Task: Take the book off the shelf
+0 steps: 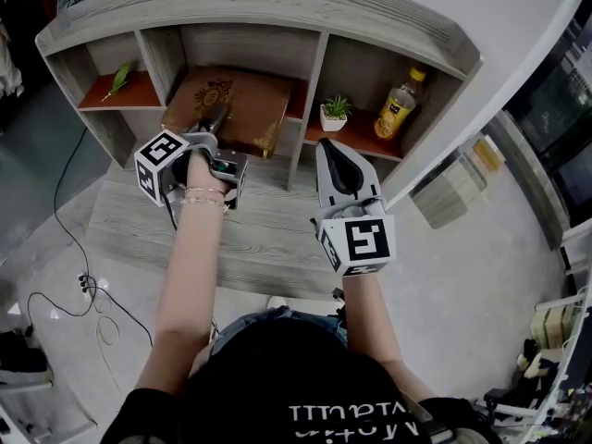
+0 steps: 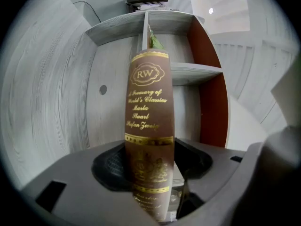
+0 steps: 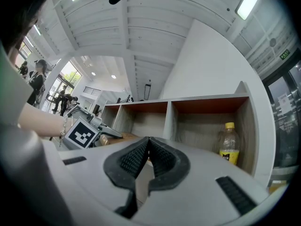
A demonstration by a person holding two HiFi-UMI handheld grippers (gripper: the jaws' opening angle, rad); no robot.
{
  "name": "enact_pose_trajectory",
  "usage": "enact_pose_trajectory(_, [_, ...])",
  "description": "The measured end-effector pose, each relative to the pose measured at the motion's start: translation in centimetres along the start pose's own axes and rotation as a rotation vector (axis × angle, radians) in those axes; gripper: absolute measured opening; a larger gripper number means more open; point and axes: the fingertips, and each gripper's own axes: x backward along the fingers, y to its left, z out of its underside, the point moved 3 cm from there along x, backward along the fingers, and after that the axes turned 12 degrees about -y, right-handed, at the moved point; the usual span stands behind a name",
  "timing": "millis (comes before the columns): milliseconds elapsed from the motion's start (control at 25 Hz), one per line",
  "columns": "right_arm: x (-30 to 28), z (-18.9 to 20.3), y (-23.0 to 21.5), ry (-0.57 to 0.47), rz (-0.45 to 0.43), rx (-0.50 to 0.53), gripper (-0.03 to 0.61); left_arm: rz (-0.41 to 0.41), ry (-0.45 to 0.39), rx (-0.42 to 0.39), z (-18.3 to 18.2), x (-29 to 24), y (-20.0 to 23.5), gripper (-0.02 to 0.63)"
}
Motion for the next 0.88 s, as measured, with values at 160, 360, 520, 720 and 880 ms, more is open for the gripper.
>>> enact_pose_trajectory(160, [0.5,-0.3,0.9,0.009,-0.003,0.000,0.015,-0.001,0.011,0.006,-0.2,1.1,0.1,0.260])
enact_pose_trajectory(360, [1.2,-0.5,2.3,0.041,0.001,0.023,0.015,0.000,0.034,0.029,0.3,3.3,-0.7,0.253])
enact_pose_trajectory(520, [2.1,-0.3,3.7,0.118,0.004,0.074,0.015,-0.001,0.048,0.035,0.2,5.0,-0.8,0.246])
enact_pose_trajectory(720, [2.9,-0.1,5.5,0.200,0.011,0.098,0.015,0.000,0.061,0.032,-0.4,7.1,-0.7,0.239])
enact_pose_trajectory(880, [3.7,-0.4,7.1,0.229,0.012,0.083,0.015,-0.007,0.062,0.023,-1.6,8.8,-0.2,0.235])
